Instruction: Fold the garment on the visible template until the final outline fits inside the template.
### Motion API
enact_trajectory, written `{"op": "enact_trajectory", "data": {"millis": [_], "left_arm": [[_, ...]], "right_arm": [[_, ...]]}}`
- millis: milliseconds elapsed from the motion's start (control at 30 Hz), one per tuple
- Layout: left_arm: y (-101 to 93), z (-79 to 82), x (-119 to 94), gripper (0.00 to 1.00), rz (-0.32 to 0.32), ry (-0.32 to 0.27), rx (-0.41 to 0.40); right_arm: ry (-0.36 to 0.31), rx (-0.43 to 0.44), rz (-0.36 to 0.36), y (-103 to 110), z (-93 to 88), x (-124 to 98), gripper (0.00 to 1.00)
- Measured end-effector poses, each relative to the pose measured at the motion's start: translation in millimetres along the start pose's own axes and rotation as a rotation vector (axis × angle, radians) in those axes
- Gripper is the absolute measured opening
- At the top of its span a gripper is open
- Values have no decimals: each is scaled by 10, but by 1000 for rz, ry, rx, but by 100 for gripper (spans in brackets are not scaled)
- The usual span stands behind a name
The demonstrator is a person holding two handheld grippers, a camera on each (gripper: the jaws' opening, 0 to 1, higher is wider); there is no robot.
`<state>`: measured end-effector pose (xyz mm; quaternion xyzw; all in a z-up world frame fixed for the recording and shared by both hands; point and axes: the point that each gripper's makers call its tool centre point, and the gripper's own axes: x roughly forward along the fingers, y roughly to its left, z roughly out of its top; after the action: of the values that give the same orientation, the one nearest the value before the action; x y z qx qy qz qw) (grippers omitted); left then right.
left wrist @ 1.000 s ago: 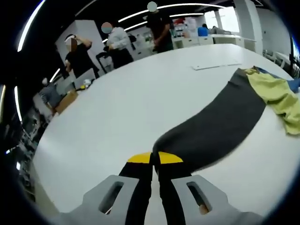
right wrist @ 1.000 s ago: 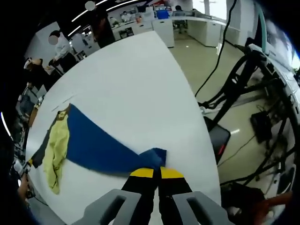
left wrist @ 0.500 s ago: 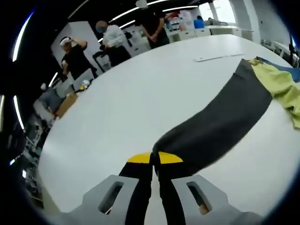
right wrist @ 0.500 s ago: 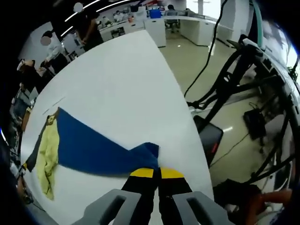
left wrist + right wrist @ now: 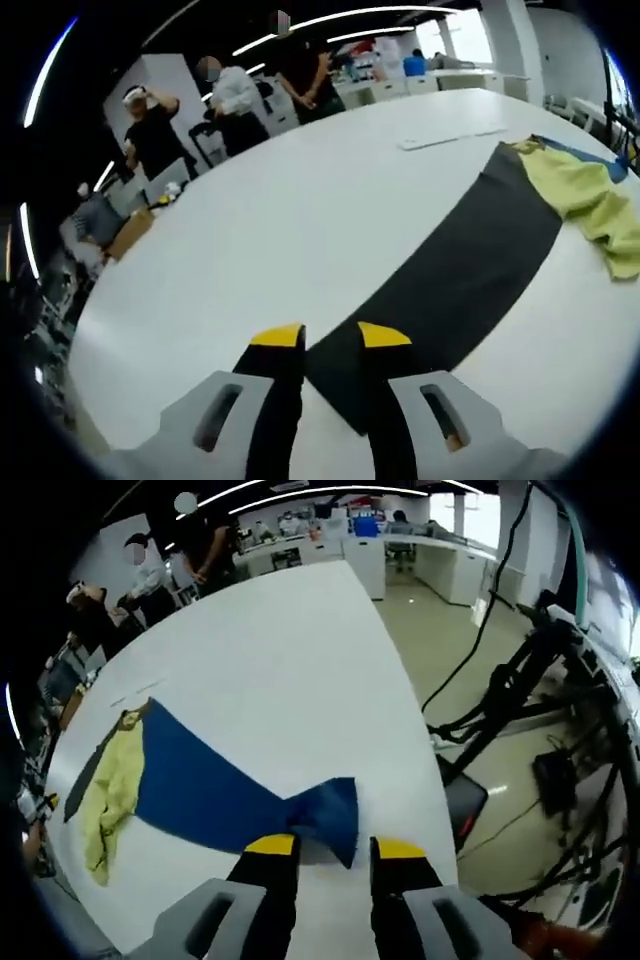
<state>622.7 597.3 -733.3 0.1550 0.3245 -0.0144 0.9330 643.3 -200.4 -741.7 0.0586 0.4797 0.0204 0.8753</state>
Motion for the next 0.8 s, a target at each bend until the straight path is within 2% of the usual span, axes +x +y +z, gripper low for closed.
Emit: {"op": "enact_trajectory", "data": {"millis": [167,200,267,400,600,733,800], "left_arm": [[-266,74,-68,35,-91,-53,-22],[-335,76,-79,37,-115,-53,-43],[-423,69,-105,41,-136,-46,-8],[-600,137,-168,47,-191,-81,-35],[-892,247,-291,53,-275,-130,-49],[-1093,307,-387,56,-318,-156,-51],[-1201,339,-442,55,-335,-175,-5]], "right_arm": [[-44,-21,59,232,35,-77,46],[-56,-35,70,309,37,-99,48],[-60,-51,89,434,16,-131,52],[-81,-90,133,679,-2,-175,61],[-95,-127,206,1093,-70,-225,71],[-101,-169,247,1387,-136,-257,73],[-116,-172,272,1548,-153,-278,73]]}}
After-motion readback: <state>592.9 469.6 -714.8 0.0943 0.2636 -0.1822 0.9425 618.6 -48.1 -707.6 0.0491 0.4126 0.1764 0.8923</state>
